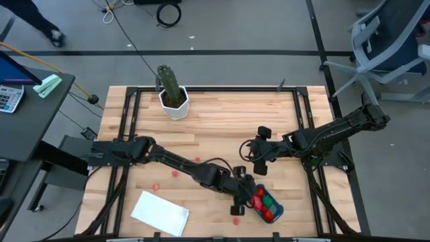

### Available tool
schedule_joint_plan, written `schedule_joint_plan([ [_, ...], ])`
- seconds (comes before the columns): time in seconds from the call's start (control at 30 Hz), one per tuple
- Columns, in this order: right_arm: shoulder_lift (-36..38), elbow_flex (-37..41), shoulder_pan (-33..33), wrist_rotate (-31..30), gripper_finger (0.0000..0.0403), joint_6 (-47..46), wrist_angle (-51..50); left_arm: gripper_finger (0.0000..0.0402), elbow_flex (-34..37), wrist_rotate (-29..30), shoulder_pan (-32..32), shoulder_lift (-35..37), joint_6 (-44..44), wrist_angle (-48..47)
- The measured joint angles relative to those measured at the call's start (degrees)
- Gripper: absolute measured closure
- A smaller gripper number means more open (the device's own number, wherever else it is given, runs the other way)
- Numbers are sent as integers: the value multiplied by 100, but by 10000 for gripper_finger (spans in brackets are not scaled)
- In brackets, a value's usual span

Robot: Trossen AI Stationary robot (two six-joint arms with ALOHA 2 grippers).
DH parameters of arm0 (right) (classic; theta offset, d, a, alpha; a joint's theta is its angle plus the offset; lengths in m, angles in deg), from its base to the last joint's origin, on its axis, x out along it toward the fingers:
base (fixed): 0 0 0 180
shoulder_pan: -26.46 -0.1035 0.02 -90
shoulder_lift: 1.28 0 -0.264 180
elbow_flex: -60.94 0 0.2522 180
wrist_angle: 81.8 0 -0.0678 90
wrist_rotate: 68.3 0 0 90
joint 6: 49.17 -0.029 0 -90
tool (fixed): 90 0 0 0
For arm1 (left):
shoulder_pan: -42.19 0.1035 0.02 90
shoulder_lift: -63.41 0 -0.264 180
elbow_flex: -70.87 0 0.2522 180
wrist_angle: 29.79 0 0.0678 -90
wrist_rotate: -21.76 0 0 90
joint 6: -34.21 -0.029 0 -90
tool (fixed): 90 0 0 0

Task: Pick and placing Produce into tupperware
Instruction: Put the peach into the bin

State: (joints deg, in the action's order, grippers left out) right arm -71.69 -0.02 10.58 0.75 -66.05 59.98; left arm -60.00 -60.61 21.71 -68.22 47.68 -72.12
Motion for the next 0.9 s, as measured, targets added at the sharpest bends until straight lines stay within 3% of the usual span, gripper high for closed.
schedule_joint_plan([
  [0.17, 2, 0, 0, 0, 171, 4, 35, 249, -1152, 135, 72, 156, 95, -2545],
  [0.27, 2, 0, -2, 10, 170, 0, 164, 262, -1817, 754, 91, 216, 209, -4008],
  [0.37, 2, 0, -4, 340, 171, -253, 318, 279, -1477, 1726, 110, 719, 587, -4848],
  [0.47, 4, 0, -4, 806, 174, -409, 421, 296, -1456, 2399, 140, 1174, 1539, -6120],
  [0.6, 2, 0, -27, 1376, 177, -481, 498, 316, -1134, 2592, 86, 1874, 1904, -5983],
  [0.9, -50, 2, -809, 1408, 195, -679, 1801, 357, -741, 2730, 104, 3264, 2018, -6138],
])
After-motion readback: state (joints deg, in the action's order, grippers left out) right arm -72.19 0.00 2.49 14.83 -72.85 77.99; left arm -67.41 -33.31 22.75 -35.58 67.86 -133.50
